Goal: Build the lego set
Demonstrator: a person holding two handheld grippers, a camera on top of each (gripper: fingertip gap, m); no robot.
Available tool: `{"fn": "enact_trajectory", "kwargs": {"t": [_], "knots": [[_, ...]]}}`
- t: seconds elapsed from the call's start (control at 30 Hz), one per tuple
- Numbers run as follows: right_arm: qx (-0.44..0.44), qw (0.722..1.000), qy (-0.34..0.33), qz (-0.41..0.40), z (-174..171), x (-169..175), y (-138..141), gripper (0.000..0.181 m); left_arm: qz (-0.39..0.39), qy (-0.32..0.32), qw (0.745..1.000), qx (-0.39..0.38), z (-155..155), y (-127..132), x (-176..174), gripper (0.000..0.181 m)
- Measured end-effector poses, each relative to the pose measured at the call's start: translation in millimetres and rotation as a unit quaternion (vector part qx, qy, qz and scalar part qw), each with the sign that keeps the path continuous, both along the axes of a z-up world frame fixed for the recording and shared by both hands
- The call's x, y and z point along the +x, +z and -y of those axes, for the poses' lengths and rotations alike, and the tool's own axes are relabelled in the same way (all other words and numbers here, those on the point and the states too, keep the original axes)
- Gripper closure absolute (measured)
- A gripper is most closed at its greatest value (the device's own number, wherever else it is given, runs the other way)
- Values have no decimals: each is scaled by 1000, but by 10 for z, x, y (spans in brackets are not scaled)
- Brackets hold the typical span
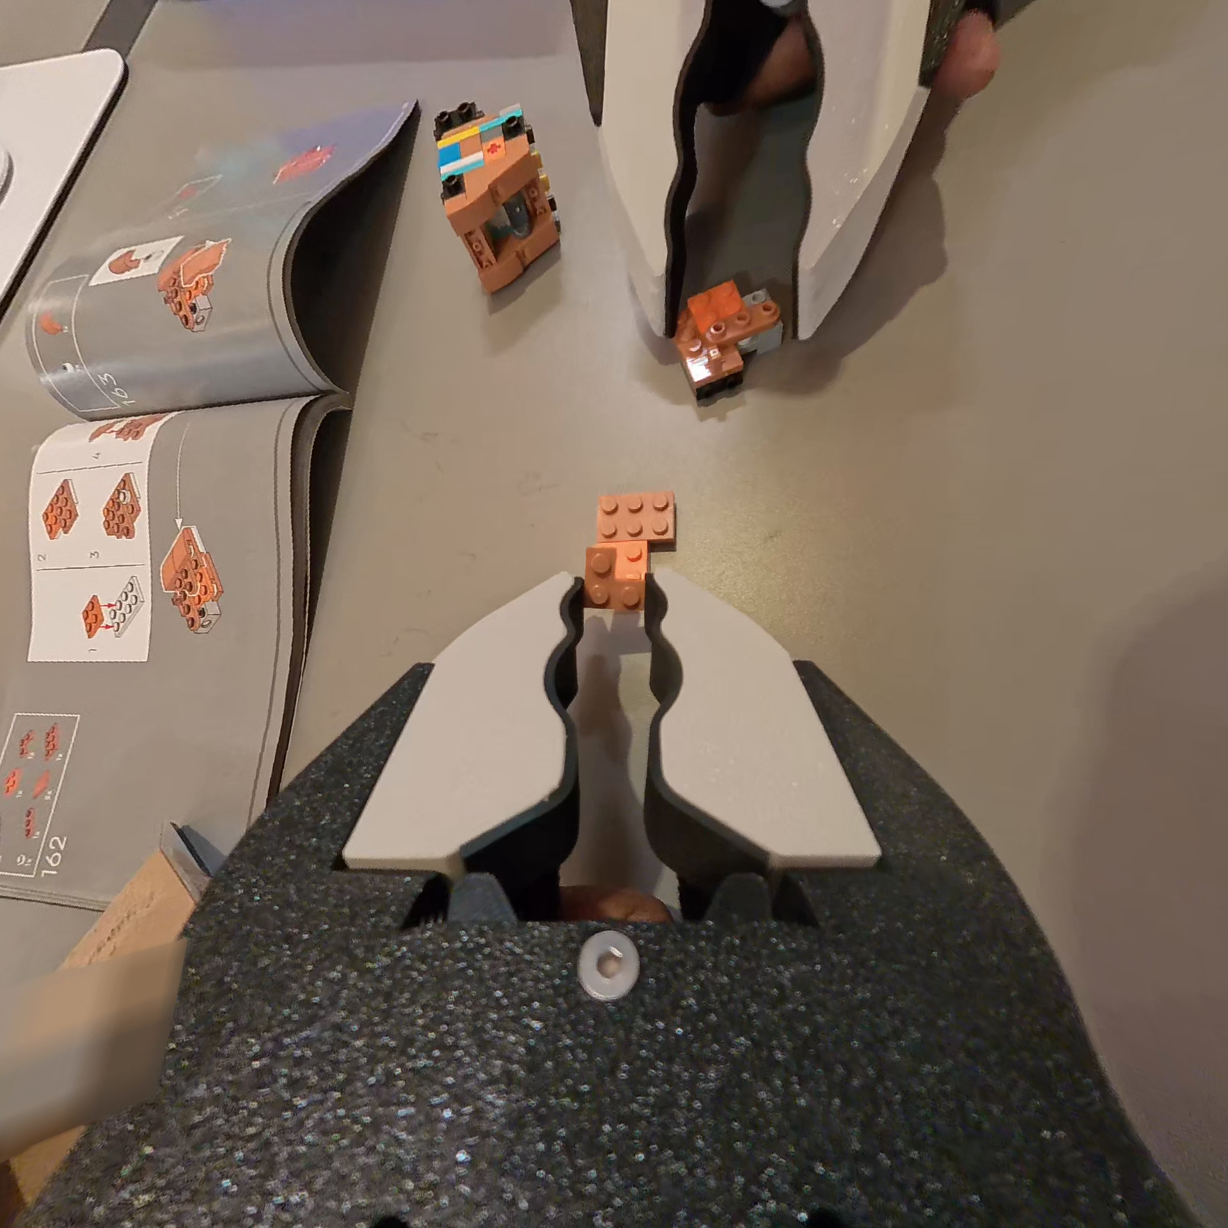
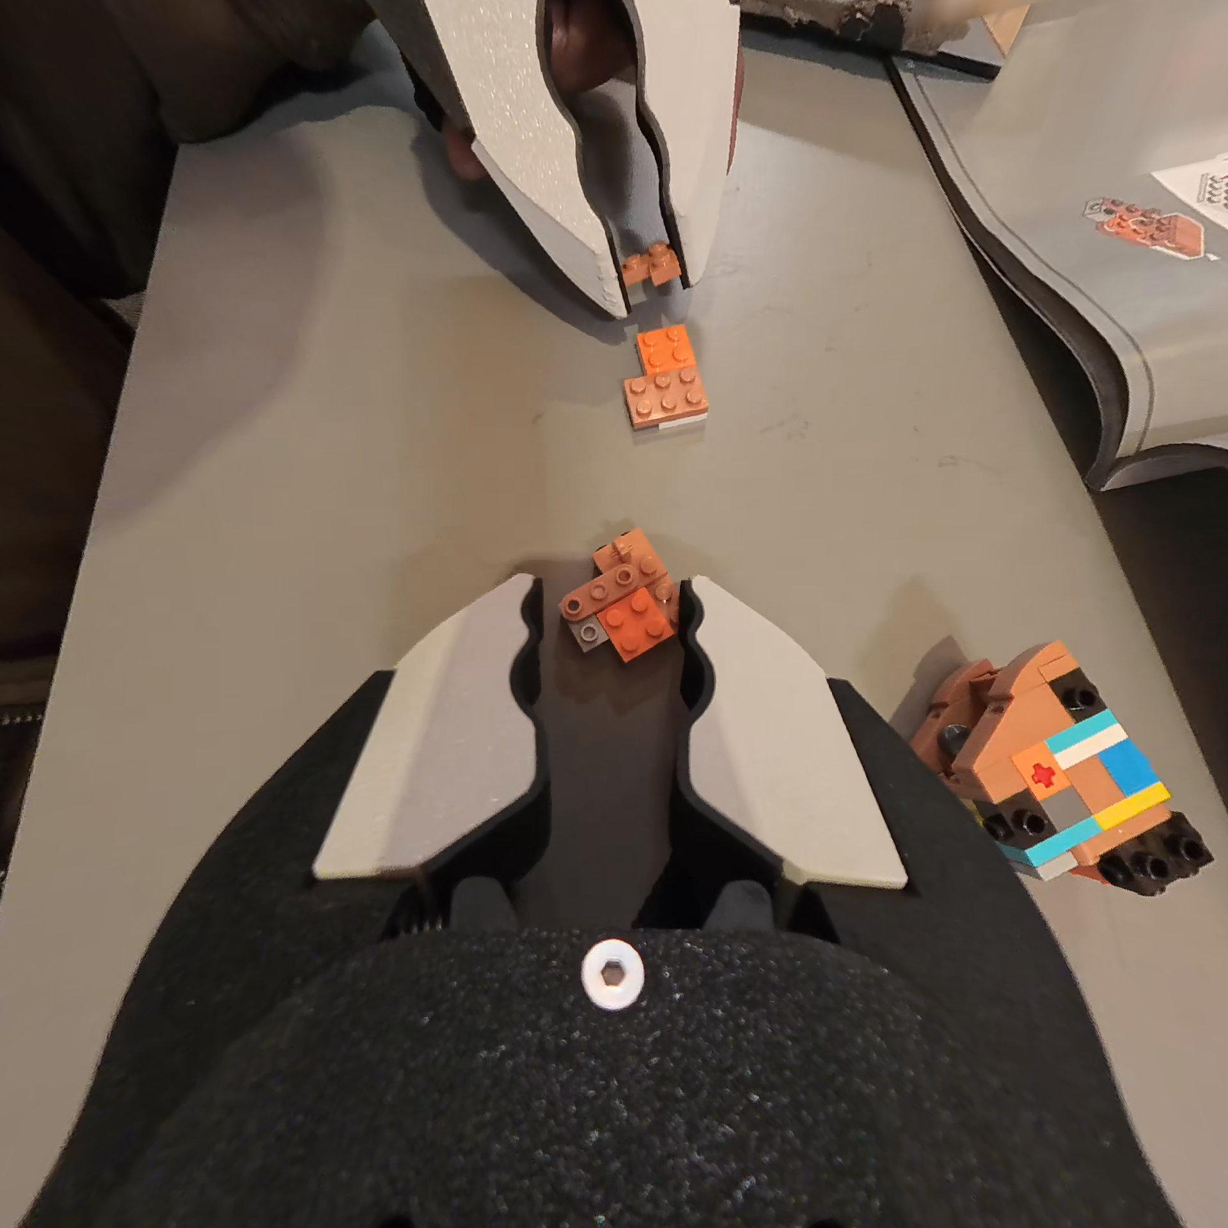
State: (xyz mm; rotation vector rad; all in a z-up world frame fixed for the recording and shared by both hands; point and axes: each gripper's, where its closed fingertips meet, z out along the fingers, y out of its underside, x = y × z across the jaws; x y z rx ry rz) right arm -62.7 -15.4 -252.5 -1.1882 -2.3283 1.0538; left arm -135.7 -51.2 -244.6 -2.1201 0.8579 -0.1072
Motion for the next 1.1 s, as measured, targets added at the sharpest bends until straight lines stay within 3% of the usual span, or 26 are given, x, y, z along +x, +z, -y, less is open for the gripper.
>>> {"fn": "enact_trajectory", "kwargs": {"t": [0.4,1.1], "knots": [[-11,1000,-28,-4,-64,-38,30,162,1,2,1000,-1,-8,-11,-6,164],[12,999,-39,-11,-89,-30,7,152,11,4,1000,1,-20,-7,-7,164]]}}
